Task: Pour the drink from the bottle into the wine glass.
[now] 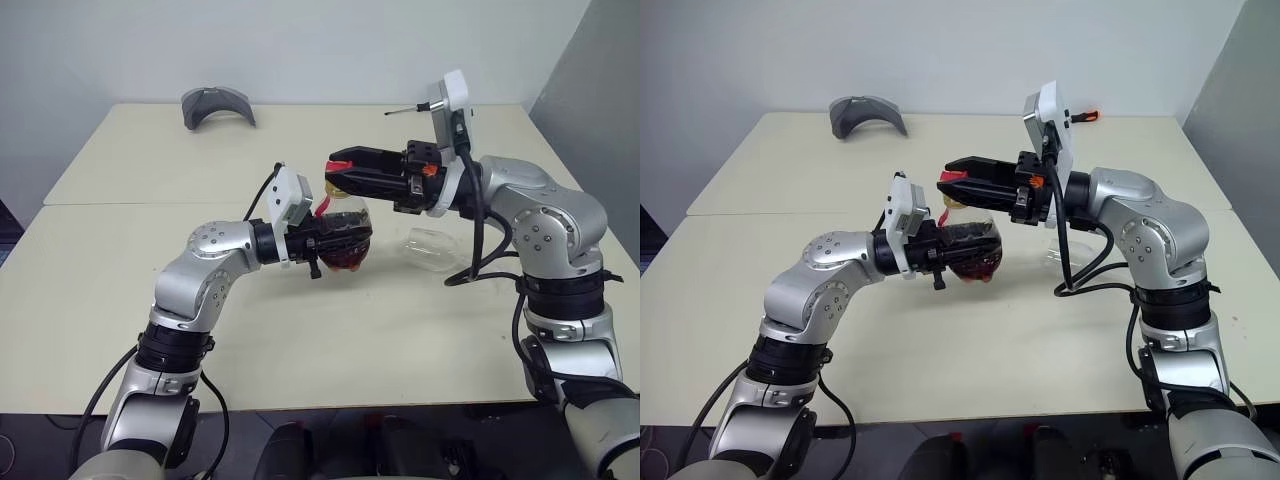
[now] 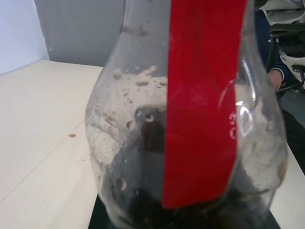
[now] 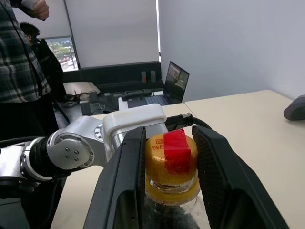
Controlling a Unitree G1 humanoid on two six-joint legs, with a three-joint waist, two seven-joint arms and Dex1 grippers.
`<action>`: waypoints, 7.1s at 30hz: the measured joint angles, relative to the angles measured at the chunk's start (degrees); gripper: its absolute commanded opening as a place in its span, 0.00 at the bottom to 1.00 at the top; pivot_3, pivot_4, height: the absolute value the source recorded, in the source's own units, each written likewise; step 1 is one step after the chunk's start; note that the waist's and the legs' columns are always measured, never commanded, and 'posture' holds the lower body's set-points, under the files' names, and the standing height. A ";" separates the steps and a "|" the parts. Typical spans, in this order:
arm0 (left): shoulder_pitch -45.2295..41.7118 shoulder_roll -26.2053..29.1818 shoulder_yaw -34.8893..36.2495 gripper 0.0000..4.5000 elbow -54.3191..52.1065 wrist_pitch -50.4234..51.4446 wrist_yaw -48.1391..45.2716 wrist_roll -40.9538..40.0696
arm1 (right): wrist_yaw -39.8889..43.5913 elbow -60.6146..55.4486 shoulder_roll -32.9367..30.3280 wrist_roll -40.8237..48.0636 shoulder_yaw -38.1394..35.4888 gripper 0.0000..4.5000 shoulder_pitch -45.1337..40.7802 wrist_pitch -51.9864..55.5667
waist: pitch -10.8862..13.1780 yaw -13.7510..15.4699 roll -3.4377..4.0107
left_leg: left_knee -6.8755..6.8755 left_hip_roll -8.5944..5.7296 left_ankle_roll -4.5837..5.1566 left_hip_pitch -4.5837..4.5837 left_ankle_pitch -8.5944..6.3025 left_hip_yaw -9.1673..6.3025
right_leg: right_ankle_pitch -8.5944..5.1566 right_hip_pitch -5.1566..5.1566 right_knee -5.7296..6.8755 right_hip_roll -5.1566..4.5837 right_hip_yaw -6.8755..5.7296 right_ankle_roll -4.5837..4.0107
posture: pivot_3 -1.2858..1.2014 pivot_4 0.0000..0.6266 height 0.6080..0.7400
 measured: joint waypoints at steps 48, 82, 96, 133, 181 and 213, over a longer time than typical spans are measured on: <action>6.16 3.08 1.41 0.22 -8.35 0.64 -1.28 -3.54 | 16.55 5.00 -2.02 -4.47 4.98 0.26 -5.80 -7.49 | 0.01 0.00 0.01 | 0.00 0.01 0.05 0.01 -0.03 -0.01 | 0.00 0.00 0.00 0.00 -0.01 0.00 | 0.52 0.24 1.00; 5.23 2.43 -0.62 0.22 -6.84 2.58 -1.91 -3.59 | 13.73 2.68 -5.68 -8.87 1.67 0.26 -1.56 -13.19 | 0.02 0.49 0.03 | 0.02 -0.01 -0.02 0.01 0.01 -0.02 | 0.00 0.01 0.00 -0.03 -0.03 0.00 | 0.52 0.24 1.00; 10.01 3.89 1.50 0.22 -7.36 1.90 0.62 -3.52 | -7.16 -21.04 -12.60 0.35 -12.10 0.26 24.07 4.84 | 0.02 1.09 0.01 | -0.01 0.00 0.09 0.00 -0.05 -0.01 | 0.00 0.04 0.00 -0.03 -0.01 0.01 | 0.52 0.24 1.00; 11.74 1.72 1.24 0.22 -13.21 5.26 4.94 -6.00 | -42.28 -25.38 6.75 -26.74 -7.81 0.99 59.42 -0.67 | 0.00 1.28 0.03 | -0.05 0.01 -0.02 0.10 0.01 0.04 | -0.02 0.07 -0.02 0.12 0.09 0.03 | 0.52 0.24 1.00; -0.84 -3.58 19.63 0.22 43.19 -30.09 38.91 15.35 | -18.42 -16.88 5.45 -8.04 3.74 0.99 20.35 -5.72 | -0.02 1.26 -0.14 | 0.03 -0.01 -0.13 0.02 0.07 -0.01 | 0.00 -0.01 0.04 0.00 -0.05 0.01 | 0.52 0.24 1.00; 18.56 -7.18 21.62 1.00 5.26 -11.33 48.57 12.59 | -18.25 -15.27 5.06 -10.32 3.86 1.00 20.53 -8.79 | -0.04 1.20 -0.16 | 0.01 0.01 -0.05 0.02 0.02 0.00 | 0.00 0.01 0.03 -0.01 -0.01 0.01 | 0.52 0.24 1.00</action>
